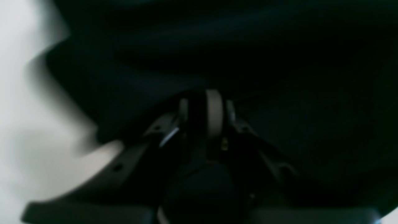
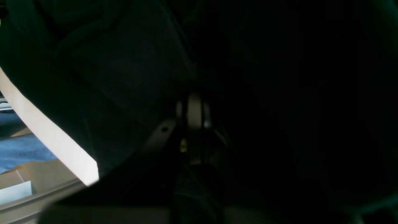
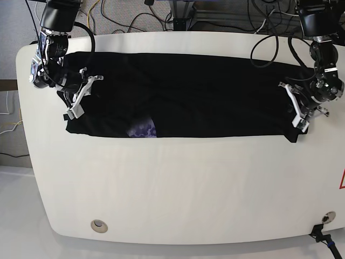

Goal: Fold the T-shirt properly

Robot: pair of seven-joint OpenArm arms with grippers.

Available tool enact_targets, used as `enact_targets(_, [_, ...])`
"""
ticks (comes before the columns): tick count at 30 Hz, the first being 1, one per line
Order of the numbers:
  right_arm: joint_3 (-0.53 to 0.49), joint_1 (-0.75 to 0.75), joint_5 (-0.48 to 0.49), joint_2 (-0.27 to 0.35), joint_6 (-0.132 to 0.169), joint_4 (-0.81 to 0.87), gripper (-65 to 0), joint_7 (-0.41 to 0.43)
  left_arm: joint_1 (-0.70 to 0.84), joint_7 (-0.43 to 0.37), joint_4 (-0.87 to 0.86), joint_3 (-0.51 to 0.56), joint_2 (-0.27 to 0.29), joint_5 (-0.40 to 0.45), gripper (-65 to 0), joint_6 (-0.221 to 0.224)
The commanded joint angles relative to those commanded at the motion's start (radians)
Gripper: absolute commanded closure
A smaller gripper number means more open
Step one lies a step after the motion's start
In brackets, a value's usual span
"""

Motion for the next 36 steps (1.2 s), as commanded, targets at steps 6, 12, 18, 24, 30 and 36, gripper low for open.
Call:
enact_targets(6, [-0.015, 0.0, 0.0, -0.012, 0.0, 0.0, 0.0, 0.003, -0.026, 0.17, -0.015, -0.215, -0.006, -0.13, -33.0, 0.0])
enact_targets(12, [-0.115, 0.008, 0.0, -0.012, -0.002, 0.0, 0.0, 0.035, -0.018, 0.222, -0.14, -0.242, -0.037, -0.305, -33.3, 0.0])
enact_targets(18, [-0.126, 0.003, -0.002, -0.012, -0.002, 0.0, 0.0, 0.052, -0.018, 0.218, -0.253, -0.242, -0.037, -0.359, -33.5, 0.0])
enact_targets(24, [-0.121, 0.002, -0.002, 0.005, -0.002, -0.002, 0.0, 0.052, -0.02, 0.184, -0.264, -0.241, -0.063, -0.354, -33.5, 0.0])
enact_targets(30, [-0.121, 0.002, -0.002, 0.055, -0.002, -0.003, 0.0, 0.052, -0.021, 0.153, -0.305, -0.213, -0.083, -0.354, -33.5, 0.0])
enact_targets(36, [-0.124, 0.003, -0.002, 0.078, 0.003, -0.066, 0.0, 0.075, -0.025, 0.112, -0.353, -0.118, -0.081, -0.356, -33.5, 0.0])
